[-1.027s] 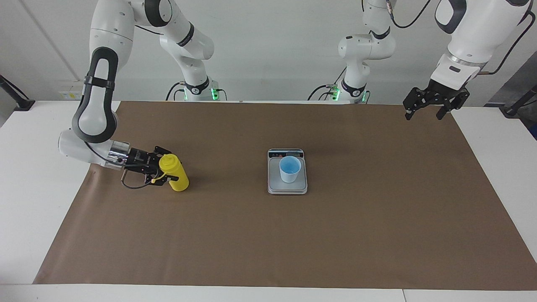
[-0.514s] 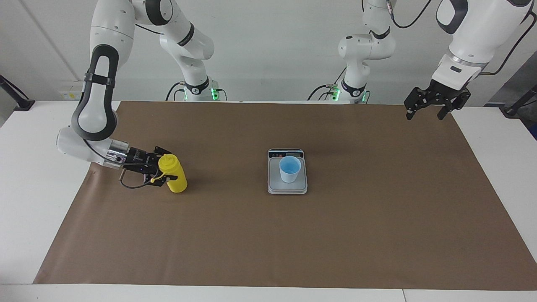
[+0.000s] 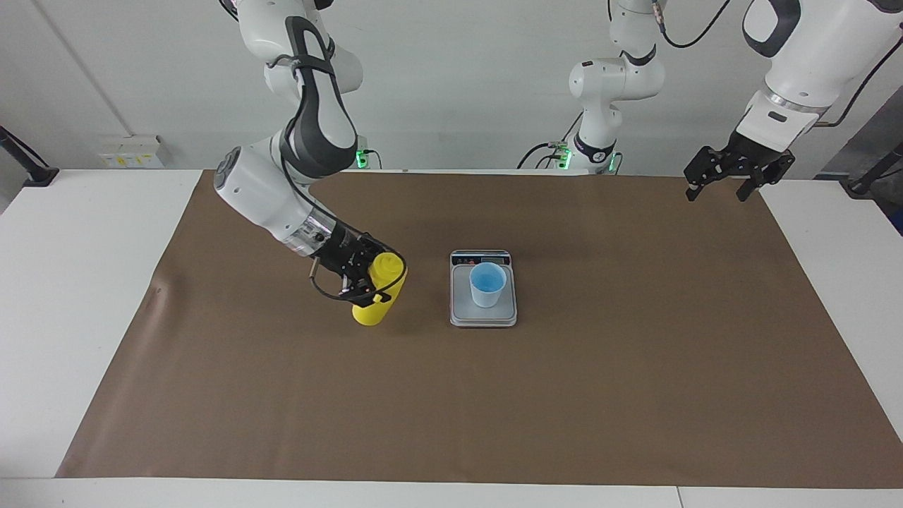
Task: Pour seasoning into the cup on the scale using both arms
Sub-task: 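Carry the yellow bottle with the right gripper over the cup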
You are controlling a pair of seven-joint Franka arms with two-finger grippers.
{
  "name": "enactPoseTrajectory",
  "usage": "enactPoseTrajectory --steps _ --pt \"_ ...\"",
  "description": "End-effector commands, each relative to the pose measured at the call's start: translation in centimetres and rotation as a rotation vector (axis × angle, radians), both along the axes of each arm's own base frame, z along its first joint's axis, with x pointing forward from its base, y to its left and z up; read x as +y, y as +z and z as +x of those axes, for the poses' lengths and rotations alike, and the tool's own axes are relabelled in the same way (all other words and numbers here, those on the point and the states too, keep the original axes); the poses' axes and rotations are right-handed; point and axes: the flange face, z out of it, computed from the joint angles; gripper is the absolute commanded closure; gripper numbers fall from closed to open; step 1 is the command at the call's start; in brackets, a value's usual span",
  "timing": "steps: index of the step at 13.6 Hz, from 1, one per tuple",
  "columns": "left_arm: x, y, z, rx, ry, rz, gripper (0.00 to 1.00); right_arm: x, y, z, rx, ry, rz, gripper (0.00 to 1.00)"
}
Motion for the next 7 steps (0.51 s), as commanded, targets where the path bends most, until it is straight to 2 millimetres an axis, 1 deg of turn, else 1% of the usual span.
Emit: enactPoseTrajectory --steps 1,4,6,7 --pt "-0.2 0.2 -1.2 0.01 0.009 -0.004 0.0 2.8 0.8 -0.4 -0.024 -0.019 -0.078 1.0" --pt "-0.3 0.4 -1.1 -0.003 0.007 -0.006 0.0 4.4 0.9 -0.8 -0.029 -0.031 -0.129 1.0" --pt "-0.1 0.3 -1.2 0.005 0.017 -0.006 0.0 6.7 1.1 -1.3 -0.069 -0.032 -0.226 1.0" --pt "0.3 0.3 -1.1 0.004 0.025 -0.006 0.0 7.7 1.2 -1.6 -0.069 -0.055 -0.257 1.0"
